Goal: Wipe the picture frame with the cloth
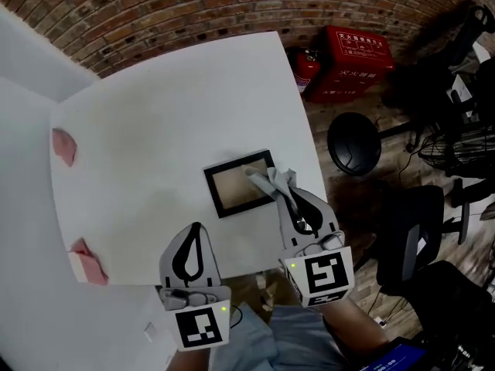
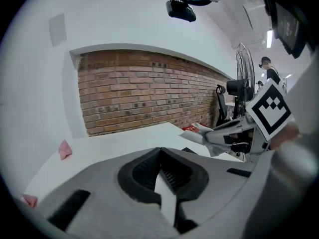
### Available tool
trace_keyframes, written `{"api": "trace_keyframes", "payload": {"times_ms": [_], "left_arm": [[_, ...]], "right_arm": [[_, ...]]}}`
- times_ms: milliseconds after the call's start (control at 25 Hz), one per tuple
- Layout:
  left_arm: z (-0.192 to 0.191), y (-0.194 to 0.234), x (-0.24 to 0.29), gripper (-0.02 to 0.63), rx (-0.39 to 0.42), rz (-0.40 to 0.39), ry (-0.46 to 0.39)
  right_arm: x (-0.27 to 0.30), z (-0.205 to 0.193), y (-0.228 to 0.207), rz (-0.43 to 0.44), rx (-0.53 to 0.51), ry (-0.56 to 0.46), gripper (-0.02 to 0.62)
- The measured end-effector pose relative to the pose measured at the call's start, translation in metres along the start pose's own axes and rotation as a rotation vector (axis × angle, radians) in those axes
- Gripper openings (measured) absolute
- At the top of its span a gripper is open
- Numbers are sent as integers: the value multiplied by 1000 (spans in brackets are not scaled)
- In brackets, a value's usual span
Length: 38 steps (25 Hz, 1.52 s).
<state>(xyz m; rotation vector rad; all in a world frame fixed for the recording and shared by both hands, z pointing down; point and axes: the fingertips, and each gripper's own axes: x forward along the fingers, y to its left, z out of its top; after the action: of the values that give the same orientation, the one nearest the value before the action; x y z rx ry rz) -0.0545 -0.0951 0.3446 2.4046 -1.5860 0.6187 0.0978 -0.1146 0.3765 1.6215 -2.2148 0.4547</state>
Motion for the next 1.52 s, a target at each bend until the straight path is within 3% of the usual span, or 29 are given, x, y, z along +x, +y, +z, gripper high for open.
{"api": "trace_keyframes", "payload": {"times_ms": [240,520,840,1520], "left_arm": [[-1,41,-15,9,-19,82,3],[-24,75,-12,9,-53,115,60],[-49,87,7,9,-72,79,108],[-64,86,22,9,-75,14,127]], "right_arm": [[28,27,48,96,-14,-11,31],[63,9,85,157,-13,46,31],[85,-28,97,144,-9,148,32],[90,-46,88,71,-74,191,31]]}}
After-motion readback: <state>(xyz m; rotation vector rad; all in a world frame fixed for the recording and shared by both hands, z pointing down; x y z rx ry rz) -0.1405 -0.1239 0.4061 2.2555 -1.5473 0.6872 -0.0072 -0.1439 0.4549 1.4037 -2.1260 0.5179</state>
